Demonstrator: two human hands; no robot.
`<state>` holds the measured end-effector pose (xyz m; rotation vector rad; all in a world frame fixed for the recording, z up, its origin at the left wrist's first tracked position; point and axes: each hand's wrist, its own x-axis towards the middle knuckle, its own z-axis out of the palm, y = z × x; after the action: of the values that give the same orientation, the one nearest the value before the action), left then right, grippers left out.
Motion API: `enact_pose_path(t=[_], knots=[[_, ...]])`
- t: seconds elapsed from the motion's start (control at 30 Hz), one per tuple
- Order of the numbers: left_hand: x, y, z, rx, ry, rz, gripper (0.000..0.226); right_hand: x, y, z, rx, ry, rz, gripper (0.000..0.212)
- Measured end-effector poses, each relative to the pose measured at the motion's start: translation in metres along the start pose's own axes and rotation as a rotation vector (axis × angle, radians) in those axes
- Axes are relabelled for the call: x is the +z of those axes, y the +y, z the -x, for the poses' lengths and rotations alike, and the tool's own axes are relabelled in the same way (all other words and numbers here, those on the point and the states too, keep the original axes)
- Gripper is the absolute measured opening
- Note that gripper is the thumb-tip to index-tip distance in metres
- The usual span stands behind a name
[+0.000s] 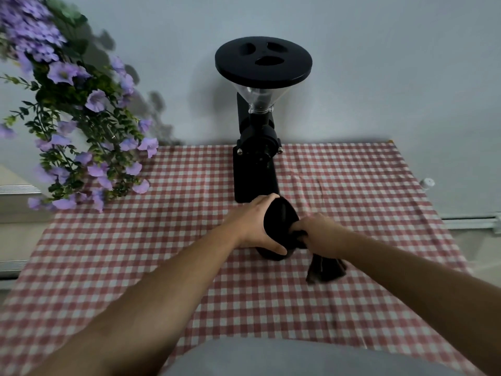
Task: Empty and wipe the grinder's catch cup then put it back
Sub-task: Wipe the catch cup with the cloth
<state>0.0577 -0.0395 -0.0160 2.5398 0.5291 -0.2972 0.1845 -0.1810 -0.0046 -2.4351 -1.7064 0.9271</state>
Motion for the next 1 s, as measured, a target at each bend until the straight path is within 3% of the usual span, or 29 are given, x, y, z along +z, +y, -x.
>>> enact_pose_path(t=[0.1,0.2,0.37,0.43,0.47,0.57,0.67,0.73,0.83,0.87,0.93,1.0], knots=[[0.001,0.0,0.002,0.035,0.017,0.008,0.113,-0.025,-0.001,0.006,-0.025,-0.145,-0.194,0.026],[0.0,0.001,0.004,0.046,0.013,0.025,0.112,-0.027,-0.003,0.004,-0.039,-0.157,-0.132,0.026],[-0.001,0.004,0.004,0.014,-0.018,0.018,0.113,-0.016,-0.005,-0.008,-0.141,-0.038,0.496,0.026],[0.0,0.003,0.002,-0.001,-0.005,0.003,0.115,-0.005,0.0,-0.01,-0.181,0.05,0.58,0.027],[0.001,0.002,0.002,-0.007,0.0,-0.006,0.117,0.002,0.002,-0.01,-0.129,0.075,0.5,0.029],[0.003,0.0,0.001,-0.007,0.014,-0.033,0.121,0.005,0.004,-0.002,0.069,0.01,-0.071,0.031],[0.002,0.001,0.002,0.023,0.021,-0.012,0.116,-0.016,0.01,0.01,0.02,-0.068,-0.417,0.025],[0.001,0.001,0.003,0.03,0.011,0.01,0.116,-0.024,0.01,0.01,0.036,0.062,-0.518,0.024],[0.002,0.0,0.003,0.008,-0.014,0.022,0.12,-0.009,-0.002,0.002,0.157,0.464,-0.58,0.027],[0.002,0.0,0.003,0.006,-0.007,0.023,0.12,0.003,-0.008,0.001,0.168,0.523,-0.571,0.028],[0.003,0.0,0.002,0.003,0.008,0.007,0.121,0.025,-0.013,0.007,0.169,0.472,-0.579,0.03],[0.003,0.0,0.001,-0.006,0.01,-0.015,0.123,0.023,-0.009,0.018,0.174,0.259,-0.604,0.029]])
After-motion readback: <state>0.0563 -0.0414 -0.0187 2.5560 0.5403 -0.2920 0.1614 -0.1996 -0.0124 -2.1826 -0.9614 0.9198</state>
